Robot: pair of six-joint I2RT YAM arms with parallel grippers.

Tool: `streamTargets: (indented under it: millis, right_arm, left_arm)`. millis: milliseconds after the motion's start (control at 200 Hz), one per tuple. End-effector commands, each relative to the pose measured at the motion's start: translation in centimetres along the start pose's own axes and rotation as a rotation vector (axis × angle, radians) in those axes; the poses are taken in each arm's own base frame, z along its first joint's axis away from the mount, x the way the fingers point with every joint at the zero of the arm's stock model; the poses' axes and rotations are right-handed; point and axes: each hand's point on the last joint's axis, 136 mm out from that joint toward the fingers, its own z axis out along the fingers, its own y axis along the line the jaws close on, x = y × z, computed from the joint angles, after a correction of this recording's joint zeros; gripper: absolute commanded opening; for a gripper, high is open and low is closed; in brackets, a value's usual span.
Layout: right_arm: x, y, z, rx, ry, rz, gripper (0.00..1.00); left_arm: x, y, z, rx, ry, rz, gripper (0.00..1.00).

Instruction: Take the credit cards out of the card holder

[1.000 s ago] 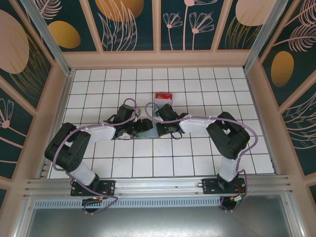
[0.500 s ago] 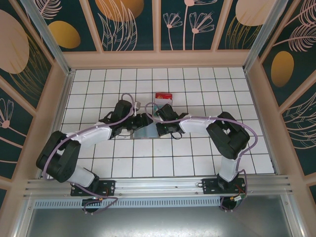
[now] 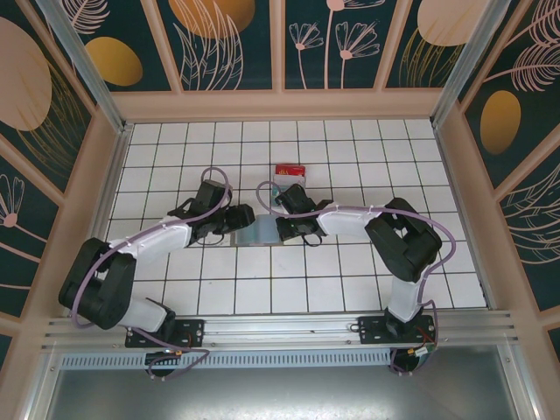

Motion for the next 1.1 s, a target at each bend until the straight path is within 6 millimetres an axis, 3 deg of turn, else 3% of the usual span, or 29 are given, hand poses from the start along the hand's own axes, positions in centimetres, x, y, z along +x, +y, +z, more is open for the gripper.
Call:
streamTargets:
  millis: [0, 485, 691, 941, 1096]
  right_arm:
    - [1.3, -0.2, 1.1, 0.006, 0.051, 0.004, 0.05]
    - [1.1, -0.2, 1.1, 0.009, 0.050, -0.002, 0.05]
    - [1.2, -0.2, 1.2, 0.012, 0.054, -0.007, 0.06]
    - [1.1, -0.1, 1.3, 0.008, 0.054, -0.006, 0.06]
    - [1.1, -0.1, 1.3, 0.008, 0.056, -0.006, 0.06]
  left_arm:
    - [1.4, 1.8, 0.9, -0.054, 0.048, 0.006, 0.63]
    - [3.1, 3.4, 2.6, -0.091, 0.115, -0.014, 0.63]
    - [3.1, 3.7, 2.2, -0.115, 0.117, -0.002, 0.63]
    - [3.6, 3.9, 2.6, -0.112, 0.143, -0.003, 0.64]
    - [3.8, 2.9, 3.2, -0.050, 0.154, -0.018, 0.64]
